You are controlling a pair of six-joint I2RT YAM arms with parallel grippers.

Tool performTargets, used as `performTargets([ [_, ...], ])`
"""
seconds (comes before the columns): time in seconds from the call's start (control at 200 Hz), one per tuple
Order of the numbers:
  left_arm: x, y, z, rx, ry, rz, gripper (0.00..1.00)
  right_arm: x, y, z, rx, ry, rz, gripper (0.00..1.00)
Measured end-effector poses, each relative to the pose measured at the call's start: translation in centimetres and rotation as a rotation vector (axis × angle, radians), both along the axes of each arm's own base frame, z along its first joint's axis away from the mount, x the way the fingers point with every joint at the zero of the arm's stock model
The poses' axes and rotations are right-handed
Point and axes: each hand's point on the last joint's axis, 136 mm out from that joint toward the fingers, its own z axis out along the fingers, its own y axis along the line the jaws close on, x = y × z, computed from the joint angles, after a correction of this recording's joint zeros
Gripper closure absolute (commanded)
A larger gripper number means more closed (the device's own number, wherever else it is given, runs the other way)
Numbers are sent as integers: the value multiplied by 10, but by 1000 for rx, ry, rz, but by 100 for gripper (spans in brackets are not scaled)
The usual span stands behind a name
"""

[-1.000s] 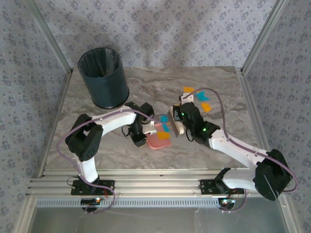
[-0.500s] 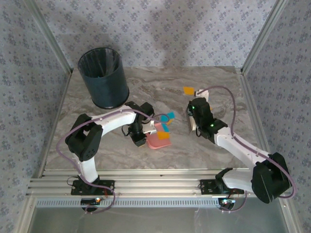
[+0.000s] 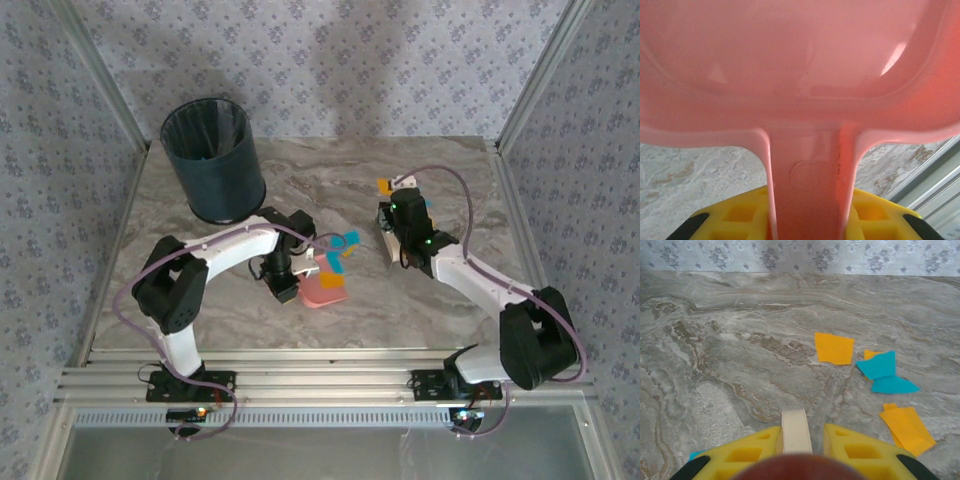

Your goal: Sweep away the paper scraps from the table

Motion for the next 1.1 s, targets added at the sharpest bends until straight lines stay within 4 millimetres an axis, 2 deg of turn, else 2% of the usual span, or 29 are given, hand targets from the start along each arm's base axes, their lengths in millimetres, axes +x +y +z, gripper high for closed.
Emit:
performTargets([
  [0.215, -4, 5, 16, -26, -42, 41, 100, 15, 15, -1, 3, -10, 46, 100],
  [0.56, -24, 22, 2, 36, 19, 93, 100, 32, 38, -2, 7, -14, 110, 100],
  [0.854, -25, 23, 1, 53, 31, 124, 100, 29, 59, -3, -3, -12, 194, 100],
  [1.099, -22, 19, -8, 73, 57, 134, 100, 15, 84, -5, -11, -4, 299, 100],
])
